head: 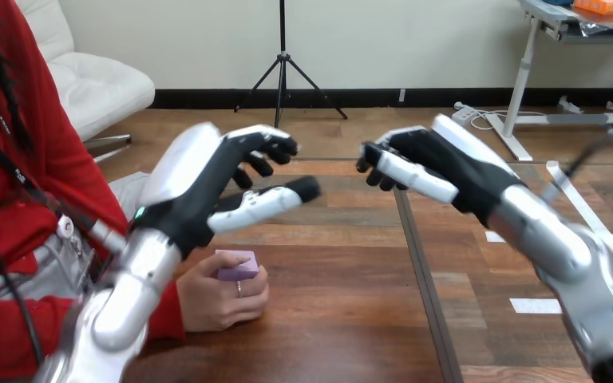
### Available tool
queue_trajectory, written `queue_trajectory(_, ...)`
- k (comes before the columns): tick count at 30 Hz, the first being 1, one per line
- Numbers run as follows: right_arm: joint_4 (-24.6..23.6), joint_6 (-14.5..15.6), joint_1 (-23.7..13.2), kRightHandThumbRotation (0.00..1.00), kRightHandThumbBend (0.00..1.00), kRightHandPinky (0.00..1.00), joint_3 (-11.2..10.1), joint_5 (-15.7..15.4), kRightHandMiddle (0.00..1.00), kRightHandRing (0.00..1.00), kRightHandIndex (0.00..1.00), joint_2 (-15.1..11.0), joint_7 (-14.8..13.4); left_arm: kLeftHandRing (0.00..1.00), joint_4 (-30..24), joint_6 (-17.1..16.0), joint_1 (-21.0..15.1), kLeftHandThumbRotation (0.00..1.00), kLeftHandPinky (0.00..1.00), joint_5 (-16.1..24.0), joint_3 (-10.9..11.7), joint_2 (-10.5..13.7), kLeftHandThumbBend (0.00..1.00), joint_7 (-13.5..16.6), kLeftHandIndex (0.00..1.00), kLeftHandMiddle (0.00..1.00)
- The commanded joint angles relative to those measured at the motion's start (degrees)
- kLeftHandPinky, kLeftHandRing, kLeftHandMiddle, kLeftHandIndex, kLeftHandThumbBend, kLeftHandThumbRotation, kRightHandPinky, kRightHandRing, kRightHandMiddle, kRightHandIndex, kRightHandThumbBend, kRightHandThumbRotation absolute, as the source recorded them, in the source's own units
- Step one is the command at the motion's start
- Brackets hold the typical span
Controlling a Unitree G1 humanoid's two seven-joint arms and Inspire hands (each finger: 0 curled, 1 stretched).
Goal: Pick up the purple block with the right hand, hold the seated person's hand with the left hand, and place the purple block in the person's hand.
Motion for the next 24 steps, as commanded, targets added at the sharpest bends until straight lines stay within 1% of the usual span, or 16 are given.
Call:
queue_trajectory(1, -5.39, -2.34, 3.00, 1.00, 0.55, 0.61, -3.72, 3.28, 0.62, 0.61, 0.64, 0.88, -2.39, 0.68, -0.75, -4.15, 1.91, 1.00, 0.57, -6.32, 2.53, -2.08, 0.80, -0.17, 0.68, 0.69)
queue_trajectory(5, -7.75, -4.86, 6.90, 1.00, 0.54, 0.59, -5.11, 6.22, 0.62, 0.61, 0.65, 2.51, -3.85, 0.66, 0.51, -7.59, 3.88, 1.00, 0.56, -9.78, 3.08, -2.84, 0.76, -0.35, 0.66, 0.67)
queue_trajectory(7, -8.94, -5.33, 8.41, 1.00, 0.54, 0.58, -5.48, 7.17, 0.63, 0.62, 0.65, 3.05, -4.36, 0.64, 0.81, -8.72, 4.64, 1.00, 0.55, -11.11, 3.35, -3.21, 0.74, -0.52, 0.65, 0.65)
queue_trajectory(8, -9.54, -6.46, 9.64, 1.00, 0.54, 0.58, -5.76, 7.83, 0.63, 0.62, 0.66, 3.53, -4.90, 0.63, 1.12, -9.83, 5.28, 1.00, 0.54, -11.98, 3.57, -3.61, 0.73, -0.41, 0.65, 0.65)
queue_trajectory(10, -10.25, -7.73, 10.99, 1.00, 0.53, 0.57, -5.99, 8.47, 0.65, 0.63, 0.67, 3.97, -5.50, 0.61, 1.46, -11.17, 6.00, 1.00, 0.53, -12.87, 3.82, -3.99, 0.69, -0.29, 0.63, 0.63)
queue_trajectory(11, -10.27, -9.92, 12.28, 1.00, 0.53, 0.57, -6.44, 9.66, 0.65, 0.64, 0.67, 4.87, -6.06, 0.60, 1.52, -12.14, 6.78, 1.00, 0.52, -14.05, 3.99, -4.32, 0.68, -0.52, 0.62, 0.62)
queue_trajectory(12, -10.34, -11.36, 13.16, 1.00, 0.53, 0.57, -6.73, 10.47, 0.65, 0.64, 0.67, 5.48, -6.41, 0.60, 1.47, -12.76, 7.35, 1.00, 0.52, -14.86, 4.11, -4.50, 0.68, -0.75, 0.62, 0.62)
queue_trajectory(13, -10.36, -12.39, 13.75, 0.98, 0.51, 0.56, -6.92, 11.03, 0.65, 0.64, 0.68, 5.89, -6.66, 0.59, 1.47, -13.24, 7.73, 1.00, 0.52, -15.41, 4.20, -4.63, 0.66, -0.92, 0.61, 0.61)
queue_trajectory(15, -12.04, -12.50, 15.84, 0.97, 0.51, 0.56, -7.07, 11.37, 0.66, 0.64, 0.68, 6.65, -7.58, 0.58, 1.27, -14.48, 8.70, 1.00, 0.52, -17.05, 4.41, -4.90, 0.63, -1.53, 0.60, 0.61)
queue_trajectory(17, -12.84, -12.52, 16.75, 0.97, 0.52, 0.57, -7.07, 11.43, 0.67, 0.65, 0.69, 6.91, -8.00, 0.58, 1.24, -15.14, 9.12, 1.00, 0.51, -17.75, 4.57, -5.01, 0.60, -1.92, 0.59, 0.60)
queue_trajectory(18, -13.58, -12.88, 17.76, 0.97, 0.52, 0.57, -7.12, 11.95, 0.67, 0.65, 0.69, 7.41, -8.18, 0.57, 1.33, -16.14, 9.62, 1.00, 0.51, -18.42, 4.74, -5.14, 0.59, -2.20, 0.58, 0.60)
queue_trajectory(19, -14.14, -13.14, 18.52, 0.96, 0.52, 0.57, -7.19, 12.33, 0.68, 0.66, 0.70, 7.80, -8.30, 0.57, 1.43, -16.91, 9.98, 1.00, 0.51, -18.92, 4.88, -5.27, 0.56, -2.43, 0.58, 0.60)
queue_trajectory(20, -14.89, -13.61, 19.79, 0.96, 0.52, 0.58, -7.29, 13.28, 0.68, 0.66, 0.70, 8.55, -8.34, 0.57, 1.16, -17.37, 10.59, 1.00, 0.51, -19.55, 5.02, -5.44, 0.54, -2.67, 0.58, 0.60)
queue_trajectory(24, -17.01, -14.50, 23.07, 0.94, 0.51, 0.58, -7.36, 14.96, 0.69, 0.66, 0.71, 10.17, -8.50, 0.56, 0.27, -18.26, 12.41, 1.00, 0.51, -21.41, 5.30, -5.67, 0.55, -3.67, 0.58, 0.59)
